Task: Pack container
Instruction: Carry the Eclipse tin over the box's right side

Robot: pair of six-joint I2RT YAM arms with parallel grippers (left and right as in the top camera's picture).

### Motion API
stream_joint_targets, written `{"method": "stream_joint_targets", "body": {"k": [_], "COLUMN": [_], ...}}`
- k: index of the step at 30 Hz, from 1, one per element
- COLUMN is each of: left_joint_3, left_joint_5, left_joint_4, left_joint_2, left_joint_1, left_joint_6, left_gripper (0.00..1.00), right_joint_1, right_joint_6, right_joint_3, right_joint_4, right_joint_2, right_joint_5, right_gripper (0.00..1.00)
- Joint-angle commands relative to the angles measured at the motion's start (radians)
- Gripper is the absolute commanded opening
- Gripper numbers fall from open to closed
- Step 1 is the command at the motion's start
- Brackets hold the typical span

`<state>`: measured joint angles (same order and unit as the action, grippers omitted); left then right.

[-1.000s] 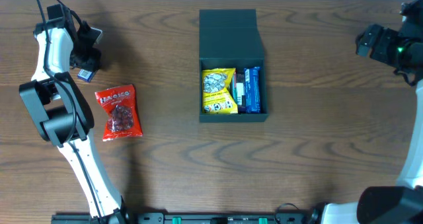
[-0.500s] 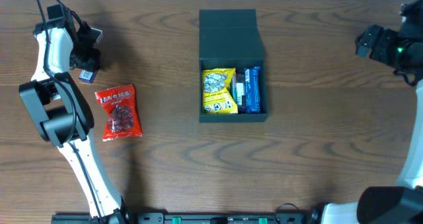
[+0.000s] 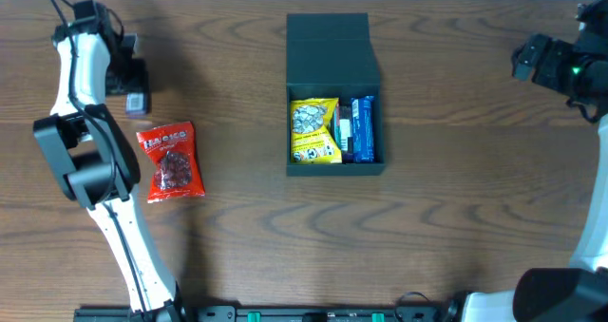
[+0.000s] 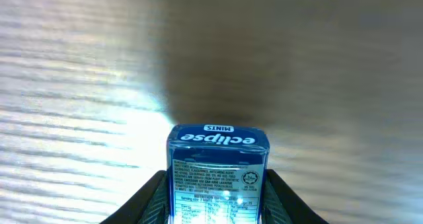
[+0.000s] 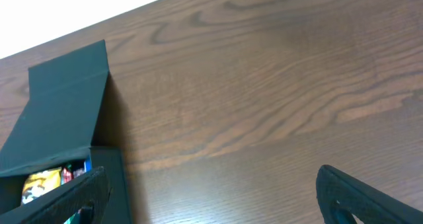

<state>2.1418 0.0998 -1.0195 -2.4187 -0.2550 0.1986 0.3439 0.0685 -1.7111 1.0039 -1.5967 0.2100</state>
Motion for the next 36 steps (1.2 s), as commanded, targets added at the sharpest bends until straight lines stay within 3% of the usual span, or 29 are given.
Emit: {"method": "stream_joint_targets", "body": {"k": [1,9,16,24,26,29,34,36], "left_joint_3": [0.134,0.372,0.363,0.319,0.293,0.264,0.249,0.249], "left_joint_5": [0.024,0.025,0.029,0.027,0.029,0.029,0.026,0.024], "left_joint_4": [-0.024,-0.089,-0.089,-0.081,-0.060,-0.058,-0.138,-0.163], "left_joint_2": [0.029,0.071,0.070,0.068,0.068,0.068,0.068,0.068], "left_joint_1": [0.077,0.337,0.629,0.818,0.851,0.891,0.933,0.936], "left_joint_6": [-0.177,-0.348,-0.516,-0.556,-0.469,-0.248,0.274,0.418], "left_gripper": [0.06,0.06,0.06,0.06,0.06,0.06,0.06,0.06], "right_joint_1": [0.008,0.008,0.010,0.010,0.010,0.010,0.010,0.010], "right_joint_6": [0.013,0.013,0.013,0.013,0.012,-0.023,-0.072,-0.077], "right_joint_3": [0.006,0.006,0.006,0.006,0.006,0.006,0.006,0.006], "right_joint_4": [-0.006,-0.005,-0.023,-0.067,-0.081,-0.091,-0.088,-0.087], "right_joint_2": [-0.001,-0.001,-0.001,-0.001,-0.001,-0.001,-0.001,-0.001], "right_joint_5": [0.004,0.004,0.003,-0.001,-0.004,-0.003,-0.003,-0.003], "right_gripper": [0.99,0.99,0.99,0.99,0.99,0.99,0.99,0.99]}}
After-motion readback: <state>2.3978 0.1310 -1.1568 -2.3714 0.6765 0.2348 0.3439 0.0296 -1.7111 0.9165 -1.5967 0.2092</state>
